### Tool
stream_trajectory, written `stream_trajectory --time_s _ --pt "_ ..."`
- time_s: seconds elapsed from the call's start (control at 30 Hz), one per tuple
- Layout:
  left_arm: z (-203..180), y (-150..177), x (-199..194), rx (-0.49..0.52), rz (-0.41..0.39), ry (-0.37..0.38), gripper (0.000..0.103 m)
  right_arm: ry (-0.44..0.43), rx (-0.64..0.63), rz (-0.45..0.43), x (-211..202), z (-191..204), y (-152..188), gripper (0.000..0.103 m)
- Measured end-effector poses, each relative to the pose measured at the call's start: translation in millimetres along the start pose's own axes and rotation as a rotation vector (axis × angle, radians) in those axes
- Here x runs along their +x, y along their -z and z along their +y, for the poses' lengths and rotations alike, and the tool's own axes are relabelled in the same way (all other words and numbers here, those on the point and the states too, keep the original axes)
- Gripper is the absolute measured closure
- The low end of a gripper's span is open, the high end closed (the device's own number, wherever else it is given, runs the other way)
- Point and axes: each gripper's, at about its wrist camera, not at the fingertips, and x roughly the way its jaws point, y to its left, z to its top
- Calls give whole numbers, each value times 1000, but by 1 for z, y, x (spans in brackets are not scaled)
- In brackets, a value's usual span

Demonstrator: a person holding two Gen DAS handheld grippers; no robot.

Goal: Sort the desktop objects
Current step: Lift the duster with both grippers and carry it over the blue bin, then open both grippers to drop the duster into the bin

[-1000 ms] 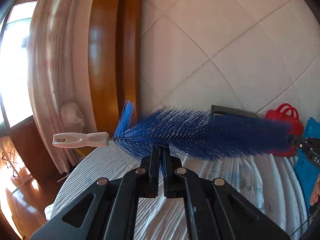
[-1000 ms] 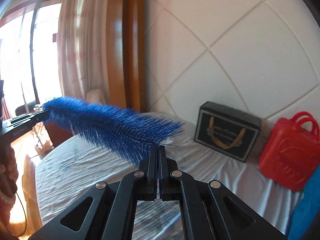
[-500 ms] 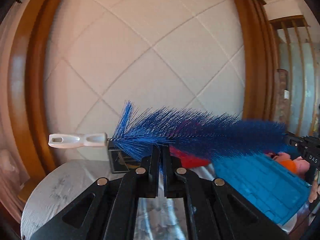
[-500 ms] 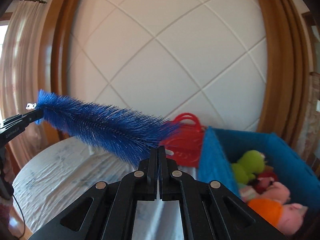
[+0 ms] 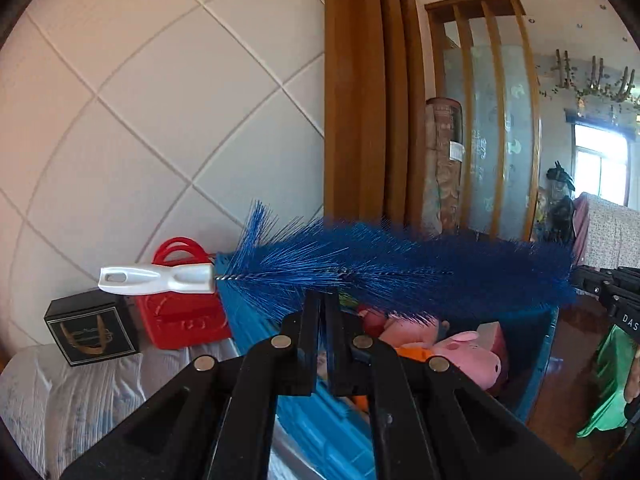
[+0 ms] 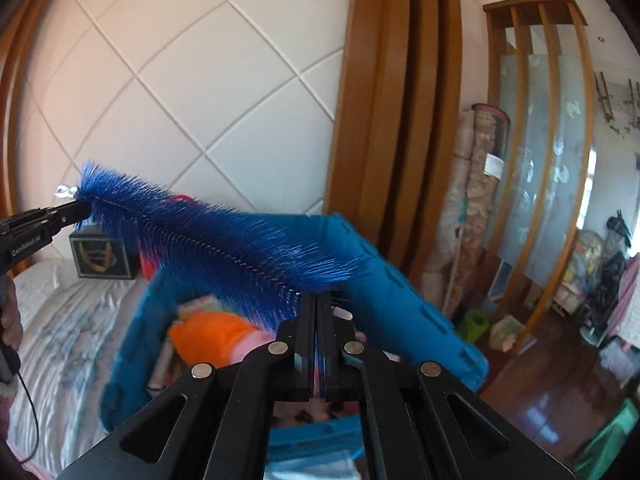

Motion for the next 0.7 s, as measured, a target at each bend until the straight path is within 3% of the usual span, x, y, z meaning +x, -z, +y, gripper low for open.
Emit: stream_trajectory --time_s 0.23,0.37,0.5,0.57,0.63,0.67,0.7 --pt "-62 15 60 39 188 -36 100 -3 -43 139 52 -73 27 102" --pt "-79 19 66 59 236 -84 98 -22 -48 207 74 -87 43 101" --pt "-83 19 51 58 258 -109 97 -38 -36 247 86 -95 53 94" --pt "-85 18 44 57 261 -117 91 -34 -28 245 87 -97 55 84" --pt "-87 17 36 59 249 -133 67 -43 -13 231 82 -100 55 74" --pt "-87 18 30 56 236 -137 59 -47 -12 219 78 -100 56 65" --pt "-87 19 23 48 220 -141 48 -50 -12 210 74 -99 56 47"
